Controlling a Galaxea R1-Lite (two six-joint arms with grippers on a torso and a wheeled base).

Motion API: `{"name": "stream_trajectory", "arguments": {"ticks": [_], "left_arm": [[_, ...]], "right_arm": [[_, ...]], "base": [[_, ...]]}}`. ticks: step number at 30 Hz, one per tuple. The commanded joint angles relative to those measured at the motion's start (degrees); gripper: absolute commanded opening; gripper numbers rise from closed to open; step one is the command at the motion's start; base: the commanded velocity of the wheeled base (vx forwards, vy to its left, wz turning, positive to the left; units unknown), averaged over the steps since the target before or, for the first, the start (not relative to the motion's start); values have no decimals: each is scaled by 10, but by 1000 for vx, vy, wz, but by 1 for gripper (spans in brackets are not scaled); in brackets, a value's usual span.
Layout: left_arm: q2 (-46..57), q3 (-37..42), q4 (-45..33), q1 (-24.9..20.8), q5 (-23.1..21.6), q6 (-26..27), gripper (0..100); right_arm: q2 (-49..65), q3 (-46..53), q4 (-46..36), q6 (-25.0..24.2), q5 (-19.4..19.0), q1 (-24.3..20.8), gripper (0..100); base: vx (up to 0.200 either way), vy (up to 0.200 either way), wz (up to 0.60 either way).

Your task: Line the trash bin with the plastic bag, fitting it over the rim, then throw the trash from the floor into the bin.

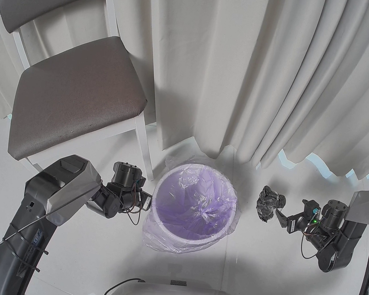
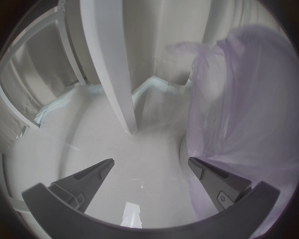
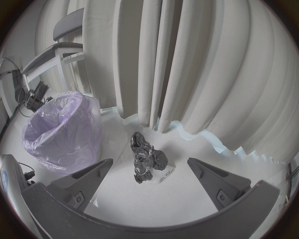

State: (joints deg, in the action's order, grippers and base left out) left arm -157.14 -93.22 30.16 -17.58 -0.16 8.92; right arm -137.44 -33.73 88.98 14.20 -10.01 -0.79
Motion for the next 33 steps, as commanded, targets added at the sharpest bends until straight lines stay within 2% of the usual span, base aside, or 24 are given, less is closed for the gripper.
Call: {"name": "stream_trajectory", "arguments": {"ticks": [1,3,7,8,9,13,17,18,19,21,23,29,33], "left_arm": [[-2,13,8,10,9,-4,100],[29,51,37,16,9,-7,100],[98,164,104,25,7,-7,100],[98,164,104,25,7,-7,100],[131,229,145,29,4,-8,100],[186,367,254,33,2,-7,100],[235,484,371,23,-8,-1,100],[238,488,374,22,-8,-1,100],[264,535,419,9,-9,0,100],[305,589,446,-2,-11,2,100],[358,624,450,-17,-17,6,100],[469,647,431,-43,-12,7,100],[546,647,355,-48,-21,7,100]], "right_arm": [[-13,0,10,-2,-23,0,100],[-14,-4,10,-3,-35,1,100],[-20,-16,10,-15,-33,6,100],[-20,-16,10,-15,-33,6,100],[-19,-17,10,-21,-31,6,100],[-15,-16,10,-21,-21,6,100],[-13,-11,10,-20,-11,6,100],[-13,-10,10,-20,-12,7,100],[-5,-8,10,-21,-11,7,100],[8,0,10,-22,-11,7,100],[22,9,10,-26,-11,8,100],[65,30,10,-32,-11,10,100],[84,41,10,-32,-10,10,100]], "base": [[0,0,0],[0,0,0],[0,0,0],[0,0,0],[0,0,0],[0,0,0],[0,0,0],[0,0,0],[0,0,0],[0,0,0],[0,0,0],[0,0,0],[0,0,0]]}}
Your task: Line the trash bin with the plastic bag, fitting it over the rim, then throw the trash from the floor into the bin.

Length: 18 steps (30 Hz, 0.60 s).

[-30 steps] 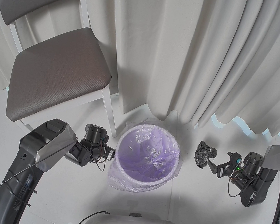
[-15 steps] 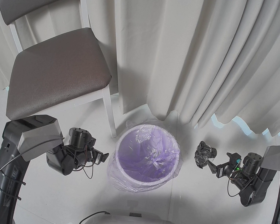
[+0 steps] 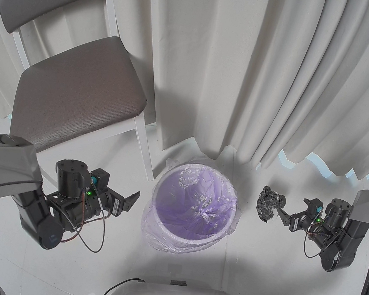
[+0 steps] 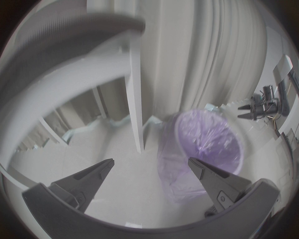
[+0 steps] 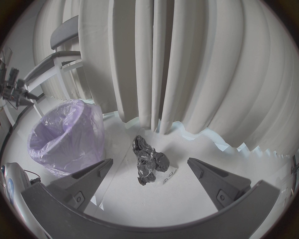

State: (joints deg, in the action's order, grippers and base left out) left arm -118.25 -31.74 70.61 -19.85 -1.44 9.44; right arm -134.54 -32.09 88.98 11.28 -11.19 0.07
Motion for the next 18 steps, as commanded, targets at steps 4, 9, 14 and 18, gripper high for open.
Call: {"name": "stream_trajectory", "arguments": {"ticks": [4,9,14,18], "left_arm": [[226,27,-132,-32,-39,1,100],[309,16,-218,-34,-54,1,100],[395,19,-316,-47,-52,-34,100],[430,19,-342,-54,-50,-45,100]], "right_arm": [[73,31,10,-3,1,4,100],[118,50,10,-3,-12,15,100],[171,89,10,13,-132,48,100],[205,118,10,17,-194,61,100]], "base": [[0,0,0],[0,0,0],[0,0,0],[0,0,0]]}}
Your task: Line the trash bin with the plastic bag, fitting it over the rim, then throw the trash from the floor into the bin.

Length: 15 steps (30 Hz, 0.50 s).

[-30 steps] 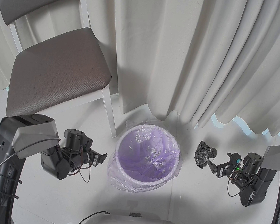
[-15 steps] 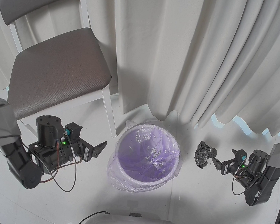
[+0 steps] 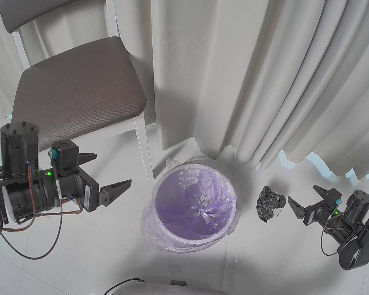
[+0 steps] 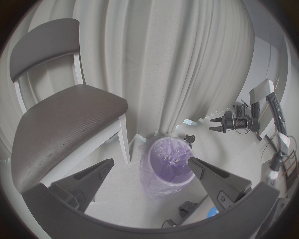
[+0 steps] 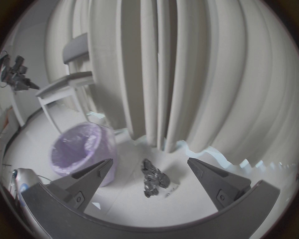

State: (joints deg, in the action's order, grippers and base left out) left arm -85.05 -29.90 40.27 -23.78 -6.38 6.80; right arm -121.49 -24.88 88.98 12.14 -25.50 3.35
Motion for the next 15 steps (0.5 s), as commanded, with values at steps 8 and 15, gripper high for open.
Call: {"name": "stream_trajectory", "arguments": {"ticks": [8,15], "left_arm": [[150,7,-72,-35,8,-22,100],[154,1,-77,-34,13,-23,100]], "right_arm": [[95,51,10,11,-9,43,100],[94,9,-7,13,-7,68,100]], "base": [[0,0,0],[0,0,0]]}}
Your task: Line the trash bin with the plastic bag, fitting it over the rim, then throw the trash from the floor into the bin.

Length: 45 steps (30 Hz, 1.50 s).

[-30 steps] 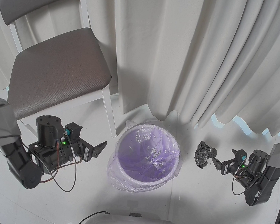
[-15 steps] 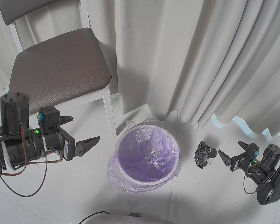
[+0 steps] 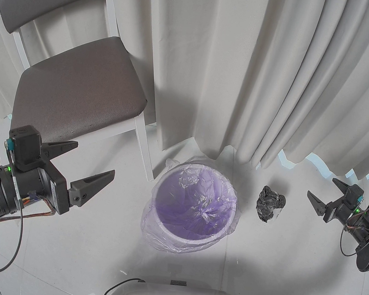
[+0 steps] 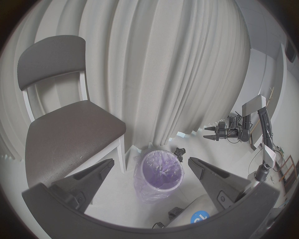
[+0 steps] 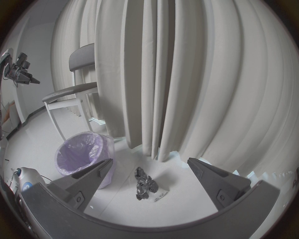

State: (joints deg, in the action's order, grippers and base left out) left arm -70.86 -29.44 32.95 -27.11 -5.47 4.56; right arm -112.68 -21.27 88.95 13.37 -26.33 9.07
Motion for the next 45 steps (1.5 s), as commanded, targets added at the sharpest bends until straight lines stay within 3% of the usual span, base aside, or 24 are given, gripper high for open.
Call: {"name": "stream_trajectory", "arguments": {"ticks": [1,5,9,13,15,17,19,20,21,24,32,36,39,45], "left_arm": [[12,-5,-3,-1,9,-1,100],[9,-13,-7,-2,29,-1,100],[-2,-21,-17,-2,77,2,100],[-14,-21,-17,-10,187,8,100],[-14,-18,-15,-13,250,5,100],[-9,-11,-13,-12,251,4,100],[2,9,-12,-12,246,1,100],[2,9,-12,-12,246,1,100],[10,32,-10,-13,248,0,100],[34,68,10,-14,247,-10,100],[92,94,31,-11,216,-21,100],[122,114,32,-10,214,-46,100],[138,112,28,-7,193,-72,100],[141,120,25,-14,187,-68,100]], "right_arm": [[7,-33,-14,1,1,12,100],[6,-54,-27,2,4,15,100],[8,-89,-39,-5,14,15,100],[59,-92,-97,-44,65,4,100],[112,-126,-199,-81,69,-15,100],[132,-163,-277,-87,69,-20,100],[152,-238,-448,-86,73,-22,100],[152,-238,-448,-86,73,-22,100],[153,-295,-550,-86,75,-32,100],[147,-354,-653,-87,79,-49,100],[102,-388,-642,-76,78,-78,100],[98,-355,-604,-78,77,-80,100],[102,-294,-523,-85,73,-76,100],[68,-257,-346,-94,76,-80,100]], "base": [[0,0,0],[0,0,0],[0,0,0],[0,0,0],[0,0,0],[0,0,0],[0,0,0],[0,0,0],[0,0,0],[0,0,0],[0,0,0],[0,0,0],[0,0,0],[0,0,0]]}}
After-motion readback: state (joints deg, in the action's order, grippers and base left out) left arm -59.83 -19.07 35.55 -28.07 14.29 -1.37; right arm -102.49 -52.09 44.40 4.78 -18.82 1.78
